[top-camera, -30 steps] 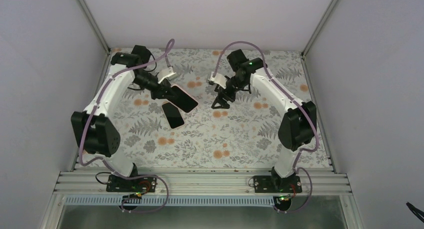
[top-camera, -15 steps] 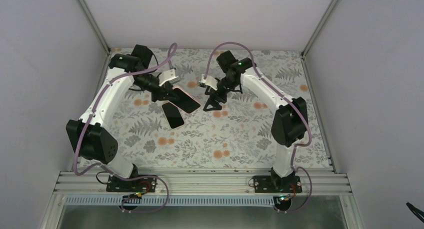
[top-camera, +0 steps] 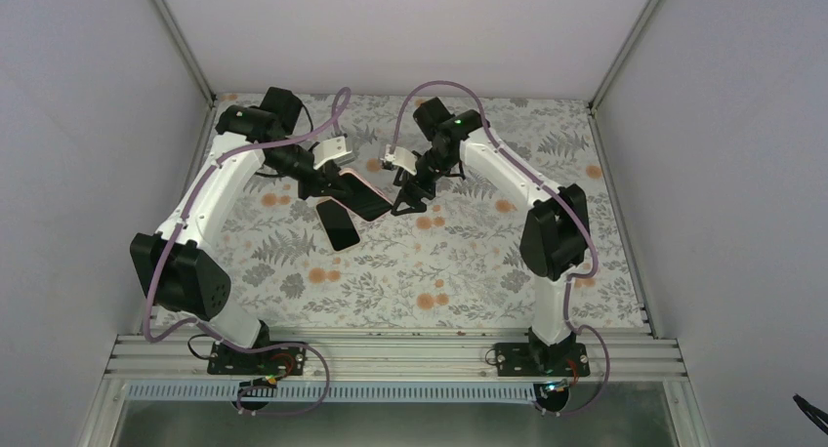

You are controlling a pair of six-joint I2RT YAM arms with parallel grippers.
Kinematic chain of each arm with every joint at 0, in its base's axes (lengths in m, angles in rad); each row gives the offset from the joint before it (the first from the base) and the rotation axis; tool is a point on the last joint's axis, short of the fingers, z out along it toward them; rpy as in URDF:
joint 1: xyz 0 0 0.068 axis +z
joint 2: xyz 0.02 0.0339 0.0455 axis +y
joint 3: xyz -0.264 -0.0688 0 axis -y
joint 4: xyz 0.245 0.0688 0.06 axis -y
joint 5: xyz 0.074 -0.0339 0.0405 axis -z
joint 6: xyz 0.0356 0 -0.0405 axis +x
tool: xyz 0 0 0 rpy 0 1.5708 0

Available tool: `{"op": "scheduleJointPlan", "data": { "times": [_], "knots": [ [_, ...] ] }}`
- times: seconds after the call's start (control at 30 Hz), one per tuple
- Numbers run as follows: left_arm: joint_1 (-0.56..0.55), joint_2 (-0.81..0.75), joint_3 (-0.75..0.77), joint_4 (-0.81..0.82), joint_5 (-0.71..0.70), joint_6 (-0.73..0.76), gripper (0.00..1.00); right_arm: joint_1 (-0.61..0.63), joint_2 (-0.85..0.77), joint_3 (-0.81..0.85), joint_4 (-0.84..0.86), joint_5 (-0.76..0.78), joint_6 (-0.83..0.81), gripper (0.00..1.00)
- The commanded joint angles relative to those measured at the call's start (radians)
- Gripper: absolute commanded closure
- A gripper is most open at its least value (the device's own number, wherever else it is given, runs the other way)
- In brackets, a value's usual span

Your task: Take the phone out of the phone case

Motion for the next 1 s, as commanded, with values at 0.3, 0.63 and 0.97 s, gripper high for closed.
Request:
{"op": "scheduleJointPlan", "data": {
  "times": [0.3,0.63,0.97],
  "knots": [
    [-0.086,-0.111,-0.034,-0.004,0.075,0.015,0.98,-0.006,0.119,0.153,-0.011,0.065,-0.016,0.13],
    [-0.117,-0.169,-0.053,-0.005,0.065,0.018,0.98,-0.04,0.168,0.254,-0.011,0.166,-0.036,0.15],
    [-0.118,-0.131,-0.06,-0.004,0.066,0.038,0.98,-0.063,0.168,0.266,-0.044,0.159,-0.045,0.16]
  ]
}}
